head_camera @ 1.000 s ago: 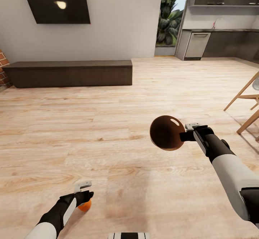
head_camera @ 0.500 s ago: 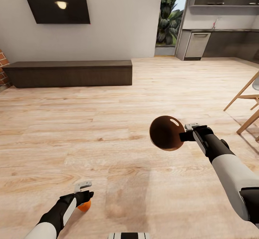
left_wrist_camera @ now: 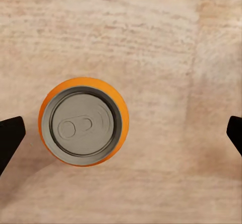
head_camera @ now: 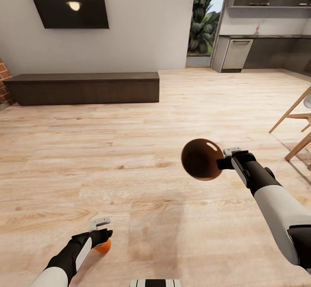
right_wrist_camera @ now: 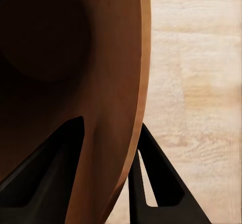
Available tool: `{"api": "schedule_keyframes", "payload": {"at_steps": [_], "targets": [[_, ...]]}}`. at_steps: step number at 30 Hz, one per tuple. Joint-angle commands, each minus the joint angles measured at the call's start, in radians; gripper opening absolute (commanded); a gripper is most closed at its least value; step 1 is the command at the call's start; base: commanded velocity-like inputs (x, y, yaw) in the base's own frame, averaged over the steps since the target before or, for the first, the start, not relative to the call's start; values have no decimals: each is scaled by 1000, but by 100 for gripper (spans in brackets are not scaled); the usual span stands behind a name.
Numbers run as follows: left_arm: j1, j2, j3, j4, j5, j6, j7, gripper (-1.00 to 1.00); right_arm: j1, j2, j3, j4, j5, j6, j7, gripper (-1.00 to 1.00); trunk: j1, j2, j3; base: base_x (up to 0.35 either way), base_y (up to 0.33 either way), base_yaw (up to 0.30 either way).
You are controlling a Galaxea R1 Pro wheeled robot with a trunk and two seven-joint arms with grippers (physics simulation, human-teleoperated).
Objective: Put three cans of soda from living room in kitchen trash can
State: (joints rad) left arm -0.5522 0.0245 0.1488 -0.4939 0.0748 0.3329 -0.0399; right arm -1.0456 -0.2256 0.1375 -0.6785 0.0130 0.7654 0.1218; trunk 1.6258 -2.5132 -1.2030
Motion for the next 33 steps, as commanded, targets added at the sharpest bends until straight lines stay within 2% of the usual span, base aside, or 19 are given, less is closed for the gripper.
{"api": "schedule_keyframes", "payload": {"at_steps": [1,14,22,33], "targets": [[0,0,0,0,0,0,0,100,-1,0,-1,-1,-2,0,0,-100,0,0,0,-3,15,0],[0,0,0,0,0,0,0,100,-1,0,0,1,-1,0,-1,-100,0,0,0,-1,3,0],[0,0,0,0,0,0,0,100,-1,0,1,2,-1,0,-2,-100,3,-2,-31,0,0,0],[0,2,1,0,3,1,-2,100,-1,0,22,4,-1,0,-2,-100,3,-2,-31,2,1,0]]}}
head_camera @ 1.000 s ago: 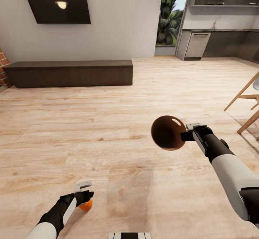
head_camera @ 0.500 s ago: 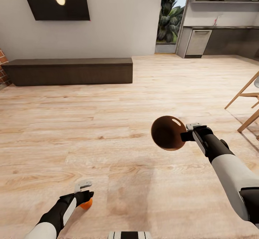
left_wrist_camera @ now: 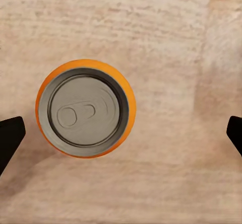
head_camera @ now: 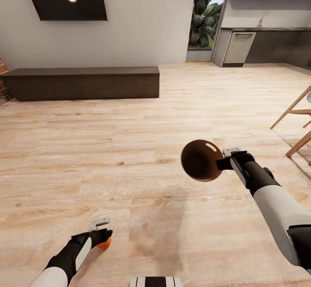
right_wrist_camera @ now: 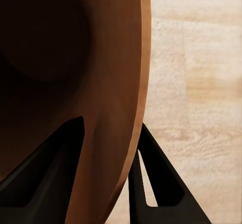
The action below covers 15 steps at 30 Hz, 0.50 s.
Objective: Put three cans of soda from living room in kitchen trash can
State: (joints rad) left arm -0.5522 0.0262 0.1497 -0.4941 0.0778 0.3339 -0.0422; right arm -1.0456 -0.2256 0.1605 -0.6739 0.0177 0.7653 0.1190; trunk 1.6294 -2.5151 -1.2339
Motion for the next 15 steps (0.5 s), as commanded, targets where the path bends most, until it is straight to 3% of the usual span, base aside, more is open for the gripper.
{"api": "schedule_keyframes", "payload": {"at_steps": [1,15], "targets": [[0,0,0,0,0,0,0,100,-1,0,0,-1,-5,0,1,-100,0,0,0,56,32,0],[0,0,-1,-2,-1,-1,2,100,-1,0,5,-1,-5,0,1,-100,0,0,0,25,26,0]]}}
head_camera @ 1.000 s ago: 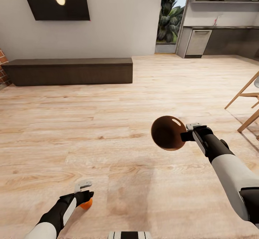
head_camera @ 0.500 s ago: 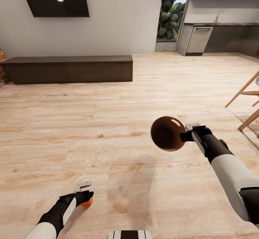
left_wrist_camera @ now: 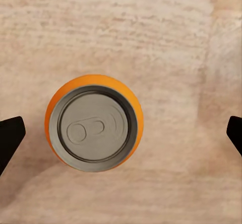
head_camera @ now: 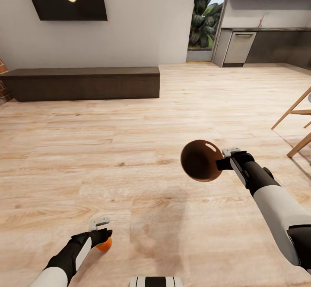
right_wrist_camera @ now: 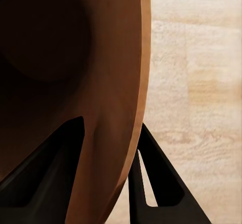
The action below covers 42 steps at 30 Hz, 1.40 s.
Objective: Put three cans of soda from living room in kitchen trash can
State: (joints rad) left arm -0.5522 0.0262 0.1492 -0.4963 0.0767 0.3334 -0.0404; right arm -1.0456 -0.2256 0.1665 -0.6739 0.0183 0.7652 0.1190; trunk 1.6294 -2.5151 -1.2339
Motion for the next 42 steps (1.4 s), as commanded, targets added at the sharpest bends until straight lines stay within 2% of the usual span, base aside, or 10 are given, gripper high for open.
{"api": "schedule_keyframes", "payload": {"at_steps": [1,3,9,13,18,24,29,36,42], "targets": [[0,0,0,0,0,0,0,100,-1,0,-1,-1,-6,0,1,-100,0,0,0,2,2,0],[0,0,0,1,0,1,0,100,-1,0,-1,-1,-6,0,1,-100,0,0,0,1,1,0],[0,0,0,-1,1,1,0,100,-1,0,1,-1,-5,0,1,-100,3,-1,-23,0,0,0],[0,1,1,-2,1,1,-1,100,-1,3,9,-2,-5,1,1,-100,3,-1,-23,0,0,0],[0,1,1,-3,1,1,-1,100,-1,24,16,-4,-2,1,1,-100,3,-1,-23,0,0,0],[0,2,1,-4,2,1,-8,100,-37,44,20,-6,-1,19,-2,-100,3,-1,-23,0,0,0],[0,4,2,-4,5,1,-10,100,-53,50,22,-6,0,70,-4,-100,3,-1,-23,0,0,0],[0,4,3,-4,6,1,-10,100,-81,51,22,-6,0,80,-4,-100,3,-1,-23,0,0,0],[0,4,3,-5,6,1,-12,100,-86,51,23,-6,0,81,-4,-100,5,-3,-46,0,0,0]]}}
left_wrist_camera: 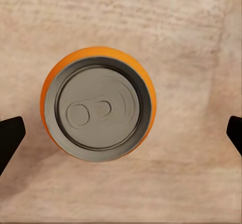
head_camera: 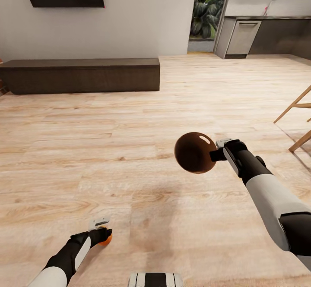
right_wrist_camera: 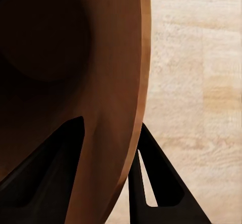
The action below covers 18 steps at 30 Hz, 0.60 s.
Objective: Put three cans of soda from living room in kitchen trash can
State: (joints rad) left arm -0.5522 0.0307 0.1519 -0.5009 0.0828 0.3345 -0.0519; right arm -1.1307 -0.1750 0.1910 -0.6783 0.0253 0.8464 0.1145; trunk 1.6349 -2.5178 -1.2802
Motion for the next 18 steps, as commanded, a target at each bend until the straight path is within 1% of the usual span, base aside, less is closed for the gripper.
{"api": "schedule_keyframes", "payload": {"at_steps": [1,2,4,9,15,18], "targets": [[0,0,0,0,0,0,0,100,-1,0,-1,-1,-7,0,1,-100,0,0,-4,0,0,0],[0,0,0,0,0,0,0,100,-1,0,-1,-1,-7,0,1,-100,1,-1,-8,0,0,0],[0,0,0,0,0,0,0,100,-1,0,1,0,-7,0,-1,-100,1,-1,-8,0,0,0],[0,1,0,-1,1,0,0,100,-1,0,3,0,-9,0,-33,-100,1,-1,-8,0,0,0],[0,1,1,0,1,1,-2,100,-1,0,6,0,-10,0,-45,-100,1,-1,-8,1,0,0],[0,2,0,-1,1,0,-1,100,-1,0,7,1,-10,0,-46,-100,1,-1,-8,67,6,0]]}}
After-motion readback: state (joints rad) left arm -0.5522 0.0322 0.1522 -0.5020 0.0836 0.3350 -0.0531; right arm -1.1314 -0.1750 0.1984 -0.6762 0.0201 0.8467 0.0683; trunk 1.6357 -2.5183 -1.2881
